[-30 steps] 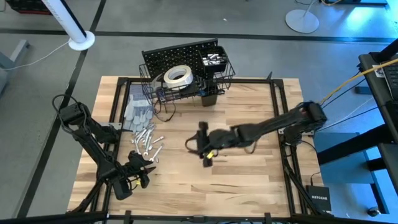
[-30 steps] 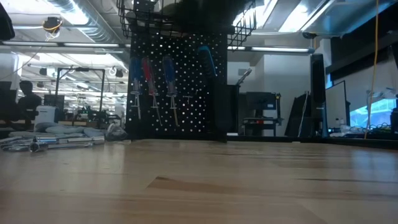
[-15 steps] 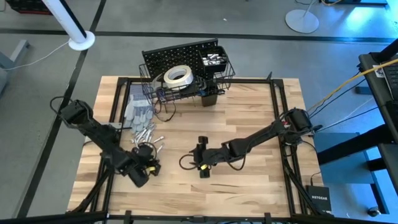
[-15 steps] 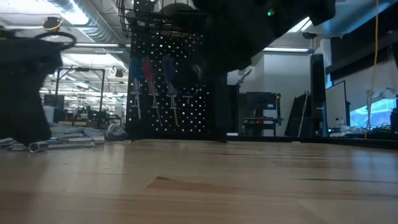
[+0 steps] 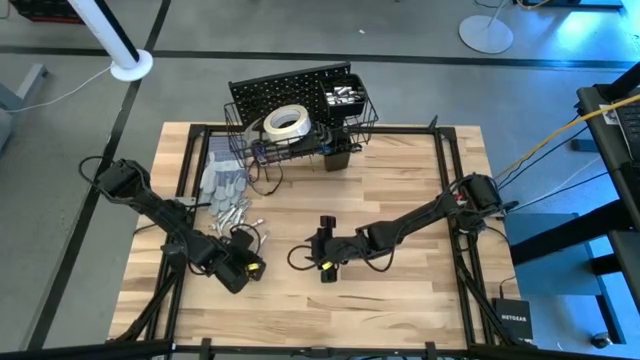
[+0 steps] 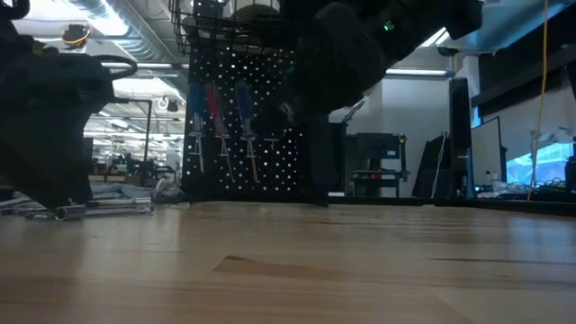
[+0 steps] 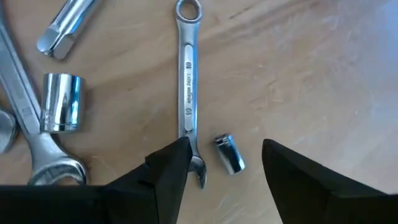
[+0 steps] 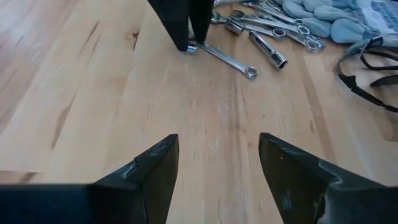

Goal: Hang tools onto peg board
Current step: Put the socket into the top black bin on the pegboard

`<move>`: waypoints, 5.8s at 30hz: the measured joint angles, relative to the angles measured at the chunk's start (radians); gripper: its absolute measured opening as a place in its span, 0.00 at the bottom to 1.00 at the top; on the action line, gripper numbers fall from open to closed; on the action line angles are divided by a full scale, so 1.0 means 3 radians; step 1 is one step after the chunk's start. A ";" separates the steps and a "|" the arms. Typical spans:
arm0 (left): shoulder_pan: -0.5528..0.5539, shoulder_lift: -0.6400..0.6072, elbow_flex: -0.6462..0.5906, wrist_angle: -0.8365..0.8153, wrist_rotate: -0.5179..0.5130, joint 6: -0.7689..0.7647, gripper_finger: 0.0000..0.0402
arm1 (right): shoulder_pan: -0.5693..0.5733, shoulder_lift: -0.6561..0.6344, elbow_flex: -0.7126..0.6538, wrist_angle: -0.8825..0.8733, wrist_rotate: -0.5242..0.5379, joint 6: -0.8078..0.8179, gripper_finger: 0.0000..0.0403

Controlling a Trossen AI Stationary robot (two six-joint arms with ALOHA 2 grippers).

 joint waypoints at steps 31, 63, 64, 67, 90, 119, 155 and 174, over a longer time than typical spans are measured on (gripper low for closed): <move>-0.0024 -0.0074 0.0058 -0.0335 0.0106 0.0108 0.49 | 0.0000 -0.0004 0.0000 -0.0032 0.0000 -0.0005 0.56; -0.0240 -0.0312 0.0282 -0.0486 -0.0177 0.1043 0.07 | 0.0001 -0.0004 -0.0001 -0.0057 0.0006 -0.0091 0.56; -0.0239 -0.0378 0.0294 -0.0479 -0.0304 0.1073 0.07 | 0.0003 -0.0005 -0.0001 -0.0057 0.0004 -0.0101 0.56; -0.0260 -0.0600 0.0317 -0.0383 -0.0709 0.1230 0.06 | 0.0003 -0.0007 -0.0001 -0.0053 -0.0009 -0.0121 0.56; -0.0014 -0.1784 0.0326 0.1864 -0.1718 0.4127 0.05 | -0.0012 -0.0205 0.0004 0.2389 0.0439 -0.2708 0.56; 0.0555 -0.1660 0.0327 0.2692 -0.0802 0.4506 0.07 | -0.0136 -0.0058 0.0586 0.2464 0.0434 -0.3844 0.48; 0.0169 -0.2676 0.0324 -0.0245 -0.1353 0.3215 0.36 | -0.0019 -0.0329 0.0642 0.1639 0.0943 -0.3215 0.07; 0.0098 -0.1535 0.0324 -0.1320 0.0286 0.2877 0.47 | -0.0019 -0.0278 0.0628 -0.0999 -0.0378 -0.0493 0.41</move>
